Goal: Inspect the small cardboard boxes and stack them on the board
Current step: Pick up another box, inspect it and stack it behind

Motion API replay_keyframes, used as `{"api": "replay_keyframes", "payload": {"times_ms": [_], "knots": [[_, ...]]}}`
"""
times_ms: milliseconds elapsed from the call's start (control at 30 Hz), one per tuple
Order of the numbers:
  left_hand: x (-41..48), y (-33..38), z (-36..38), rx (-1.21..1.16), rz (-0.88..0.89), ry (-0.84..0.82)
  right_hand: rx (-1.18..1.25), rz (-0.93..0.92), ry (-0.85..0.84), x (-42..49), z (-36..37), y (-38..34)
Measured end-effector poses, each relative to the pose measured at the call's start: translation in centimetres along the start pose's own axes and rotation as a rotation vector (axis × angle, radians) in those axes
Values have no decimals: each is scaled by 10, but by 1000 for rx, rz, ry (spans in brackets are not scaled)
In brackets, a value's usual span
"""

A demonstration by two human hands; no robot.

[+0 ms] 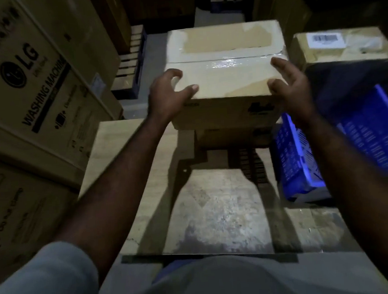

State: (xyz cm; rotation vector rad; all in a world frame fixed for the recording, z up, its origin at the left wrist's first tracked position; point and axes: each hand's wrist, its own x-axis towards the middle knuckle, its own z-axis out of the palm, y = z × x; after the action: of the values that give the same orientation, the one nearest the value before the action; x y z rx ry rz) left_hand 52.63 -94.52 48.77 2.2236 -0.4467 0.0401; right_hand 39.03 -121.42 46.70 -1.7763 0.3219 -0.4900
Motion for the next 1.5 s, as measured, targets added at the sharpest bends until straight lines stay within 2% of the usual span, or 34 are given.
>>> {"api": "replay_keyframes", "payload": {"times_ms": [100, 200, 333, 633, 900, 967, 1067, 1167, 1333, 1400, 1500], "knots": [[21, 4, 25, -11, 53, -104, -28, 18, -1, 18, -20, 14], [32, -4, 42, -60, 16, -161, -61, 46, -35, 30, -28, 24], [40, -12, 55, -110, -32, -184, -73, 81, -59, 38, -30, 33], [51, -13, 70, -120, 29, -184, -57, 131, -61, 54, -43, 52], [52, -20, 77, 12, 12, -287, -176, 157, -49, 59, -43, 58], [50, -18, 76, 89, 28, -270, -265, 116, 13, 54, -37, 55], [36, -14, 78, 213, 80, -171, -528, -13, 139, 40, -23, 52], [9, -12, 85, 391, 167, -43, -717, -106, 167, 19, -2, 48], [-76, -16, 102, 407, 298, 73, -822, -325, 67, -46, 42, 55], [-118, -35, 114, 366, 299, 36, -802, -368, -2, -75, 61, 69], [-182, -67, 129, 380, 204, -120, -790, -324, -129, -121, 81, 95]]}}
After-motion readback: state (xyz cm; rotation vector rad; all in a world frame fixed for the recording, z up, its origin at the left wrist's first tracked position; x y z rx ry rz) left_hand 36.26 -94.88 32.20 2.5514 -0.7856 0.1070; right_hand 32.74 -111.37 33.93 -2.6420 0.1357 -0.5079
